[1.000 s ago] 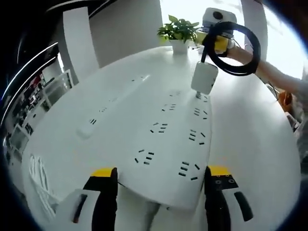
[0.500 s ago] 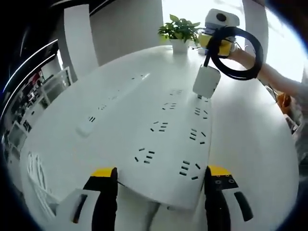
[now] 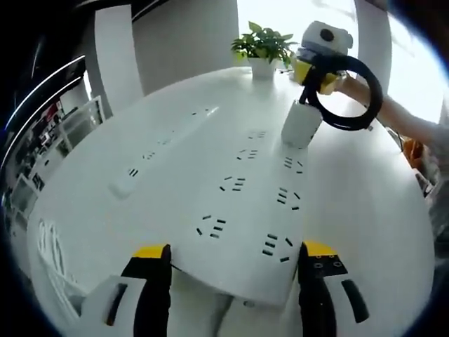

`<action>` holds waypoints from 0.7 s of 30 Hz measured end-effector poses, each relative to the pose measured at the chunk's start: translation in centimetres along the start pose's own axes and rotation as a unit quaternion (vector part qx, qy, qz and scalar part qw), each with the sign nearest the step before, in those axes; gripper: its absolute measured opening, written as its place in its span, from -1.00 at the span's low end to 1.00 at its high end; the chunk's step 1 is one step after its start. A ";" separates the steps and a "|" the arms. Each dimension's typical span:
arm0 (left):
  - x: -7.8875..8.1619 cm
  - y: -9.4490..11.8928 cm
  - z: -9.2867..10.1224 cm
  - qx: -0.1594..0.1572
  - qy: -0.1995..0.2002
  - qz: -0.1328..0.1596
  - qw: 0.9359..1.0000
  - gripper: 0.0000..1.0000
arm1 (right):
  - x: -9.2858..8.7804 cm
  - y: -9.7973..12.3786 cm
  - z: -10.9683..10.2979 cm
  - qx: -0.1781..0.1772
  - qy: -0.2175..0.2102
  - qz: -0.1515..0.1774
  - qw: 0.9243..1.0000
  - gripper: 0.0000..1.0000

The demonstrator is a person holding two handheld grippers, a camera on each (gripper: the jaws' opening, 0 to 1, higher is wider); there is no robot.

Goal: Straighten the power strip on the desk, plug the charger into it

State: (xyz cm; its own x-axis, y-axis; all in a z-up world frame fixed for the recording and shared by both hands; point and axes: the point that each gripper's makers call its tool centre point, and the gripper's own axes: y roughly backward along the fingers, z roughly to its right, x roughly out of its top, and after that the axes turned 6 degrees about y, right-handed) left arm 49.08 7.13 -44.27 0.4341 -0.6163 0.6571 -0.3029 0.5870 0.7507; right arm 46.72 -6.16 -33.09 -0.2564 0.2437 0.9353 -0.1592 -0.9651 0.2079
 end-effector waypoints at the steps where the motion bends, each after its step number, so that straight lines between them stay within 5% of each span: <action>1: 0.0 0.0 0.0 0.000 0.000 0.000 1.000 0.51 | 0.0 0.0 0.0 0.000 -0.001 0.002 1.000 -0.89; 13: 0.1 0.0 -0.2 -0.001 0.001 0.001 1.000 0.51 | 0.1 -0.3 -0.3 0.001 0.007 -0.004 1.000 -0.90; 21: 0.1 0.0 -0.4 -0.001 0.001 -0.001 1.000 0.51 | -0.5 -0.6 -0.6 0.005 0.030 -0.057 0.998 -0.90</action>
State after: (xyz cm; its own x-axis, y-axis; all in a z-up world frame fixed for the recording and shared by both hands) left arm 49.46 7.25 -44.20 0.4361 -0.6167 0.6553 -0.3008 0.5864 0.7521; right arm 46.36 -5.67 -33.87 -0.2944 0.3579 0.8861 -0.1809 -0.9313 0.3160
